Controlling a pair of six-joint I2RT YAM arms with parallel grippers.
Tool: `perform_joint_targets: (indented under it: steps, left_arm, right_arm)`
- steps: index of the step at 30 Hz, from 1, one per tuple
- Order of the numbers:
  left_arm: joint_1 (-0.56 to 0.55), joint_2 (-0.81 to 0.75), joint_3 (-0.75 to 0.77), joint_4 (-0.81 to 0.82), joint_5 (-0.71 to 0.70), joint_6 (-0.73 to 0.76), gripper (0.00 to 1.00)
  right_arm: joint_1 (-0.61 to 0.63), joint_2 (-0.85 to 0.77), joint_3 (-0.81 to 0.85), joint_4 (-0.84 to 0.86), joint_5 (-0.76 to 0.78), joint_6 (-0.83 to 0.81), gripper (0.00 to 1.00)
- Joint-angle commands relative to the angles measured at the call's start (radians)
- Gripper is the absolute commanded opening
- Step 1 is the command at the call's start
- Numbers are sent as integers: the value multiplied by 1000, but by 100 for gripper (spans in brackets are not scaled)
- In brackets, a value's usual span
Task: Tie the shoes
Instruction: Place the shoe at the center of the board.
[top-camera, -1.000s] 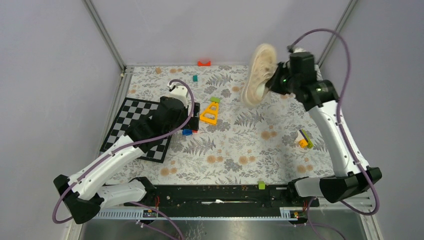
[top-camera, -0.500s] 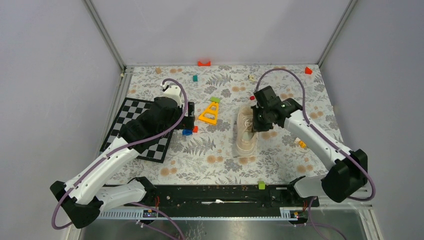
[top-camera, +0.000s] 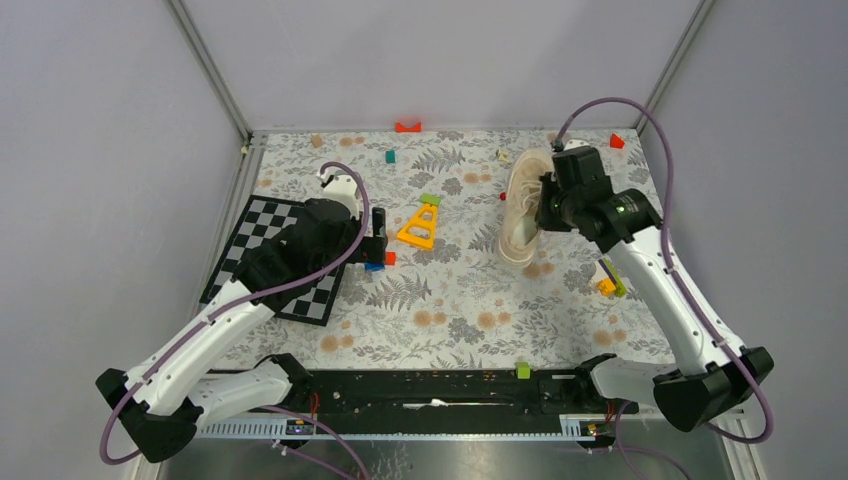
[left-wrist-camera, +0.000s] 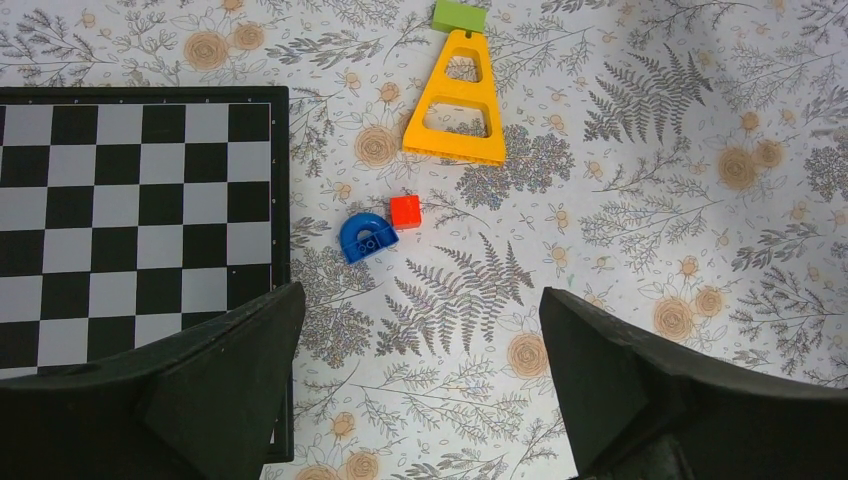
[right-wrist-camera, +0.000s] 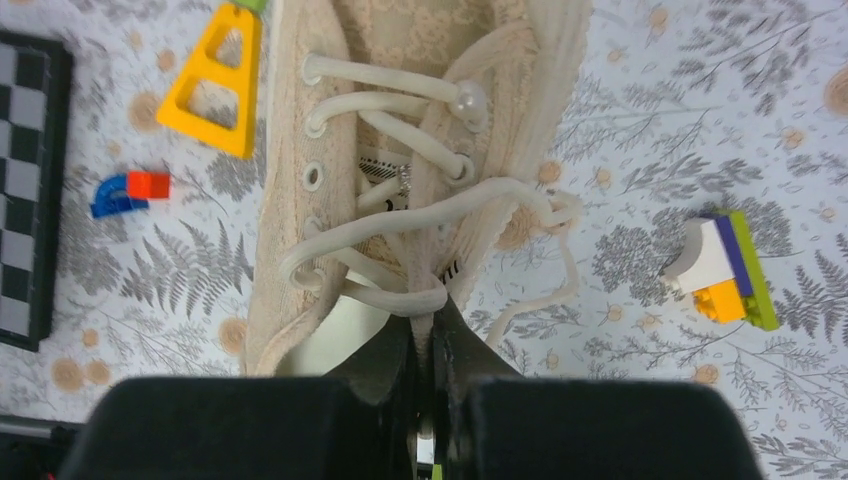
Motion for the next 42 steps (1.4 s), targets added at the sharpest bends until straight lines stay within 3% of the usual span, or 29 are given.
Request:
perform_joint_targets:
  steps: [1, 7, 8, 10, 12, 13, 16, 21, 28, 35, 42]
  left_arm:
    - [5, -14, -12, 28, -3, -10, 99]
    - [5, 0, -20, 34, 10, -15, 99]
    - [5, 2, -20, 34, 17, -17, 99]
    - [5, 7, -23, 34, 34, -20, 99]
    - [4, 16, -29, 39, 60, -25, 99]
    - [4, 20, -31, 45, 76, -26, 99]
    - [4, 46, -35, 62, 122, -30, 99]
    - [-5, 148, 22, 41, 210, -16, 99]
    - [-94, 289, 135, 90, 277, 47, 99]
    - [-176, 564, 351, 128, 328, 119, 95]
    - [-266, 806, 537, 127, 280, 235, 90]
  right_arm:
    - [64, 62, -97, 75, -57, 4, 0]
    - [209, 250, -283, 281, -196, 104, 0]
    - [218, 281, -294, 288, -213, 118, 5]
    - [223, 318, -301, 282, -235, 125, 27]
    - [223, 298, -301, 268, -208, 119, 64]
    - [224, 275, -296, 255, -179, 114, 76]
    - [221, 194, -250, 189, -70, 85, 93]
    - [179, 35, -259, 128, 8, 89, 96]
    - [-13, -203, -536, 188, -44, 304, 95]
    - [-21, -301, -748, 240, -83, 560, 90]
    - [-23, -369, -791, 179, -13, 644, 89]
